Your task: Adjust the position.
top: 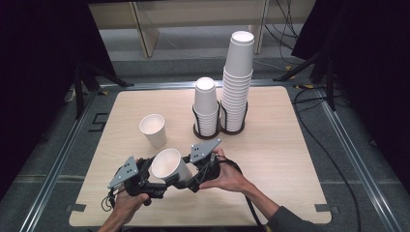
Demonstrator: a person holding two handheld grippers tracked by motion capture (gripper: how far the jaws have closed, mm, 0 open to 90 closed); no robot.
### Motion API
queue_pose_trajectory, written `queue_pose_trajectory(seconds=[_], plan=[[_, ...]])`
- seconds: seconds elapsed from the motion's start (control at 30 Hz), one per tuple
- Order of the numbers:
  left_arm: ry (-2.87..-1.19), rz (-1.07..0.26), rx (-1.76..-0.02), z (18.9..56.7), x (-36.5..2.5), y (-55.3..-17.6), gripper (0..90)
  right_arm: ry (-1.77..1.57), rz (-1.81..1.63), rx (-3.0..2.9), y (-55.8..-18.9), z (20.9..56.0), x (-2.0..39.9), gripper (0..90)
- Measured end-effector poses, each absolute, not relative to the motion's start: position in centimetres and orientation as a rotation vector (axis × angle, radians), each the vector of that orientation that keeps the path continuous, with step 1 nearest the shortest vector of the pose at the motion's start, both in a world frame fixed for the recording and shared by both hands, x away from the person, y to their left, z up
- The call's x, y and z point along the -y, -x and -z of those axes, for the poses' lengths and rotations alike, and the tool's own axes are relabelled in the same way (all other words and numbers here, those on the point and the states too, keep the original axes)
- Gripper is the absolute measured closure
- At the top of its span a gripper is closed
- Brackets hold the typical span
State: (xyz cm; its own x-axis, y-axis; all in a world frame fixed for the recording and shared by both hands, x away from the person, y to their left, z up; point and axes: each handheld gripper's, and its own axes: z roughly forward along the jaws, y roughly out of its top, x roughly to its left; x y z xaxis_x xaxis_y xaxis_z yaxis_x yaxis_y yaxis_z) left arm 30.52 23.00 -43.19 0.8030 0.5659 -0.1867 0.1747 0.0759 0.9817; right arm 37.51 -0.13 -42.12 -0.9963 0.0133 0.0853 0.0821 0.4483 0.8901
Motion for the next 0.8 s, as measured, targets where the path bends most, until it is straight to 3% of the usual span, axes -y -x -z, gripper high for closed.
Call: queue_pose_trajectory(seconds=[0.27,0.8], plan=[[-1.499,-0.331,-0.653,43.0,-23.1,-30.6,12.0,0.146,1.619,2.576,-37.7,42.6,0.0,18.5],[-1.585,-0.627,-0.840,42.9,-26.3,-31.9,12.7,0.340,1.607,2.816,-38.9,42.1,3.8,19.5]])
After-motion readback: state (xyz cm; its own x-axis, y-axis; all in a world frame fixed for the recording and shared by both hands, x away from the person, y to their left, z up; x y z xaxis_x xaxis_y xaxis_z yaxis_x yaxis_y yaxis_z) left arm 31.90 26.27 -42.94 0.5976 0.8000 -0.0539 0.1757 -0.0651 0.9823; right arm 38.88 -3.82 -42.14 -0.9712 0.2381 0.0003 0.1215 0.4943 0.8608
